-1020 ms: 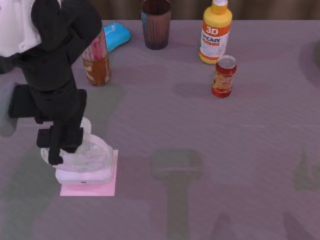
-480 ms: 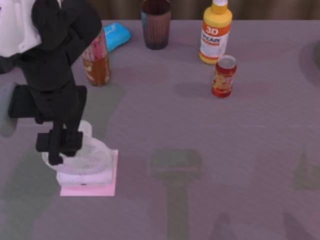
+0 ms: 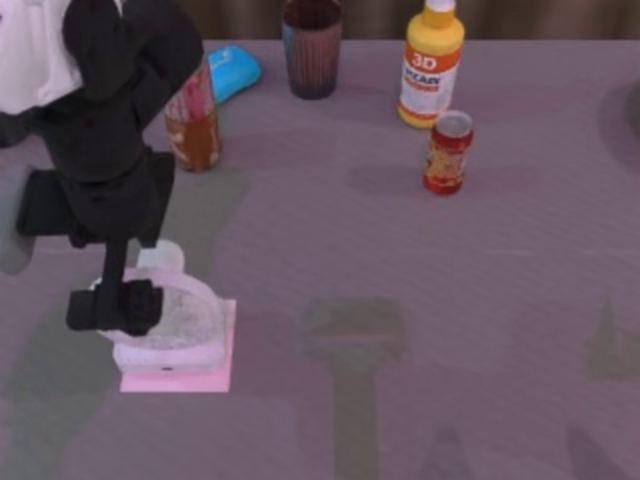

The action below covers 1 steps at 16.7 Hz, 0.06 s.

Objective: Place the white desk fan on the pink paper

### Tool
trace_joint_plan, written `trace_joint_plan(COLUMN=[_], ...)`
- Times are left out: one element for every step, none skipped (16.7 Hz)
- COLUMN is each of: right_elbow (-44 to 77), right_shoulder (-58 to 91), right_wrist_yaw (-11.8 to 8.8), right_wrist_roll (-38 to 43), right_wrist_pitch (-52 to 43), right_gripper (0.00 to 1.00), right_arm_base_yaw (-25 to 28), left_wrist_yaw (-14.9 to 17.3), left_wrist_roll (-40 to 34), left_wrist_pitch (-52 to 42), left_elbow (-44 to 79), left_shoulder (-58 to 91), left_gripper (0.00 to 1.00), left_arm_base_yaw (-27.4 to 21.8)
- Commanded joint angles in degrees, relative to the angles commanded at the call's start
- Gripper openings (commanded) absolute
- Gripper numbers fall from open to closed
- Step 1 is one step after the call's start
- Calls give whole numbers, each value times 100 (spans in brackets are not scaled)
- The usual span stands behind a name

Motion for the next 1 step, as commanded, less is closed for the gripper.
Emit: trace_joint_plan(right_elbow=[0], right_shoulder=[0], right_wrist_yaw=[0], right_wrist_roll=[0], right_wrist_pitch=[0], right_gripper=[100], right_arm_base_yaw=[0], left_wrist_yaw=[0], left_wrist_roll=[0], left_wrist_pitch=[0], left_elbow=[0], left_shoulder=[0], left_gripper=[100], left_arm_base_yaw=[0])
